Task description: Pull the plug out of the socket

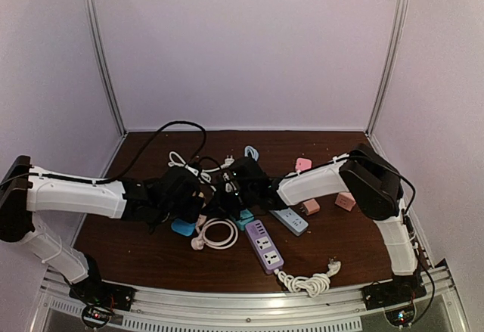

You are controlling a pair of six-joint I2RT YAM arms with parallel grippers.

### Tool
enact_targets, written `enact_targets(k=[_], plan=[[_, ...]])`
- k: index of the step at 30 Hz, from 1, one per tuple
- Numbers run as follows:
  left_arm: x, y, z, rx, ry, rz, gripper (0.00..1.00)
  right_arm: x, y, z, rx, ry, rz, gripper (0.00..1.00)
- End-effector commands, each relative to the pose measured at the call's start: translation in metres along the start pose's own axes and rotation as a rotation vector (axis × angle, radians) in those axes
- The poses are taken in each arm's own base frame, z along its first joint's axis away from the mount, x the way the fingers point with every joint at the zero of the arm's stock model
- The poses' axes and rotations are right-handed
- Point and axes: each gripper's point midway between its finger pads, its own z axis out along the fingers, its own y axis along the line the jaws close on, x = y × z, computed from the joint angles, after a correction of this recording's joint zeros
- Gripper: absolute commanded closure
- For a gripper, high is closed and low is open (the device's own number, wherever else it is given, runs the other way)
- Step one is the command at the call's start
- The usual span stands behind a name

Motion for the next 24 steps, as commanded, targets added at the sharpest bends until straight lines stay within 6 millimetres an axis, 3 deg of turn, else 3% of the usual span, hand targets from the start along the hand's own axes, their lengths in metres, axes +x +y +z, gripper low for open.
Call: enact_targets(k=[1, 5, 9, 15, 19, 24], plan=[[-0.040, -0.058, -0.028, 0.281, -0.094, -0.105, 0.83, -0.028, -0.065, -0.004, 0.177, -0.138, 0.071, 1.00], [-0.041, -0.038, -0.015, 0.262, 0.003, -0.183, 0.83, -0.032, -0.057, -0.009, 0.190, -0.155, 0.002, 1.00], [-0.036, -0.020, 0.000, 0.238, 0.115, -0.243, 0.83, -0.037, -0.036, -0.016, 0.169, -0.165, -0.099, 0.99], [-0.031, -0.015, 0.010, 0.246, 0.185, -0.279, 0.83, -0.040, 0.000, -0.030, 0.108, -0.169, -0.244, 0.80], [-0.032, -0.010, 0.012, 0.243, 0.190, -0.317, 0.83, -0.039, 0.007, -0.040, 0.110, -0.169, -0.304, 0.64], [-0.035, 0.001, 0.009, 0.236, 0.159, -0.364, 0.82, -0.030, 0.011, -0.042, 0.075, -0.123, -0.354, 0.52]])
